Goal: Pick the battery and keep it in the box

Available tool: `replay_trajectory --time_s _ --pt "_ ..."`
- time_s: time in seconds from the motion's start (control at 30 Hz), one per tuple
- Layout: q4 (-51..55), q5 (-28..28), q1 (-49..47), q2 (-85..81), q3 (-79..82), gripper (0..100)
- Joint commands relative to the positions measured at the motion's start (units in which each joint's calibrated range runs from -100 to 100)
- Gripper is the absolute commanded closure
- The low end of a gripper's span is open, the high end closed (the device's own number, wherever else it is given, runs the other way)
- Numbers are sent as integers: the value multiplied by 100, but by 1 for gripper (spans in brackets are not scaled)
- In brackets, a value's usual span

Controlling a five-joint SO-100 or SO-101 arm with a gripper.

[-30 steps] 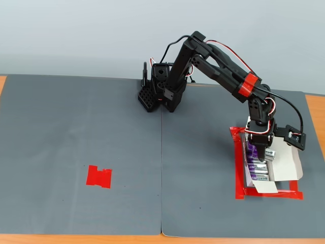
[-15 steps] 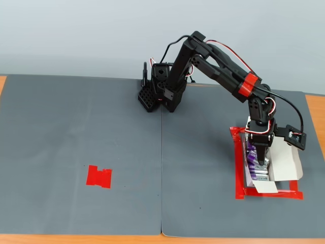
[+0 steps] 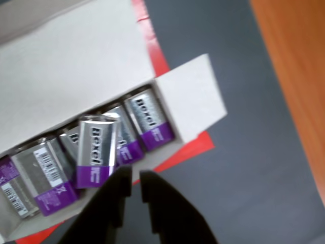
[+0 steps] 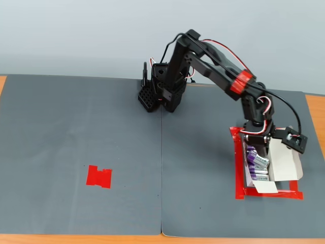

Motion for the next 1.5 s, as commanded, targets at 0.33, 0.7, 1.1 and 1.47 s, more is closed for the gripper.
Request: replay_trajectory --time_s 0.33,0.7,1.1,1.47 --pt "4 -16 1878 -2641 855 98" --pt "-22 -27 3079 -5083 2592 98" --pt "-74 -152 3825 -7271 4890 98" --pt "-82 -199 4019 -8873 7015 98"
